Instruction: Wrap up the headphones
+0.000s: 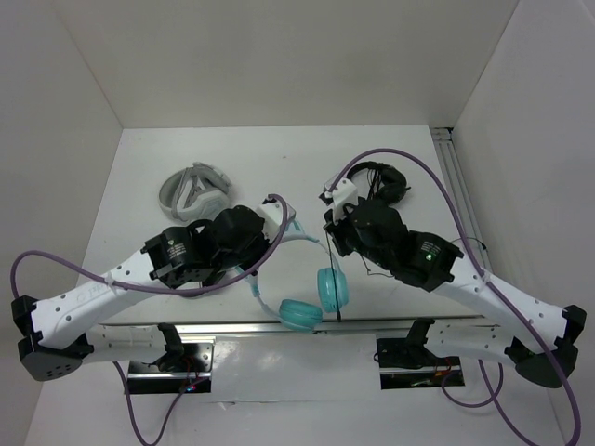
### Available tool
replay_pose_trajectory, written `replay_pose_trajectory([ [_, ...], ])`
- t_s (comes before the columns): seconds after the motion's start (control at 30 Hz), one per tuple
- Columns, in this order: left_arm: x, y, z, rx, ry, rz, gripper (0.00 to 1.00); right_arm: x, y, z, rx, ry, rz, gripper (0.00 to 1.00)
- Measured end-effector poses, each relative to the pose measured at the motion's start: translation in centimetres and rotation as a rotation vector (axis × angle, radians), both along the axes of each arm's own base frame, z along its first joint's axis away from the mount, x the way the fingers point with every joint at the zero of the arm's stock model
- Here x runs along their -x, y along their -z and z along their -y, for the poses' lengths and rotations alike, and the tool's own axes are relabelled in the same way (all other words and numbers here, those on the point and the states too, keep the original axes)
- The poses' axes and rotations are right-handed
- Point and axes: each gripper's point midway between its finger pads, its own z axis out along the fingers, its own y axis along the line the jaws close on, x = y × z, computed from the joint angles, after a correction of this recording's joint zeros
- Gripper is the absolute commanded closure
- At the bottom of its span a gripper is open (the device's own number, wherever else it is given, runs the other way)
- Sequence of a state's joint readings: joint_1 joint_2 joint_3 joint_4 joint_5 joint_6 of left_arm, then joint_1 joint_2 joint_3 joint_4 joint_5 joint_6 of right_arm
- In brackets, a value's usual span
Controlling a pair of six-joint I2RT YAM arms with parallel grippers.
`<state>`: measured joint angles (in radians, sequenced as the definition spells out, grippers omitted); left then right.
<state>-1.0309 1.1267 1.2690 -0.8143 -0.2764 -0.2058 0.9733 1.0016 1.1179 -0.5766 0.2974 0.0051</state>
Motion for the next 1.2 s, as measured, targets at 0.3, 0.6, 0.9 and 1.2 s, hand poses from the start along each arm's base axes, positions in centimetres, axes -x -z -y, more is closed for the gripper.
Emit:
replay_pose_trajectory([
  [0.3, 0.4, -0.1, 0.5, 0.015, 0.03, -0.012, 1.0, -0.1, 1.4, -1.0, 0.035, -0.025, -0.032, 1.0],
  [0.6, 0.5, -2.7, -1.2, 0.072, 0.009, 0.069, 1.0, 0.0, 3.4, -1.9, 0.065, -0.055, -0.071, 1.0],
  [0.9, 1.7, -4.9, -2.1, 0.184, 0.037, 0.113, 1.0, 0.2, 3.4, -3.6, -0.001, -0.143, -0.09, 0.95],
  [1.2, 3.3, -6.5, -0.5, 0.328, 0.09, 0.08, 1.0, -0.6, 4.7, -5.3, -0.103, -0.226, -0.095, 0.47],
])
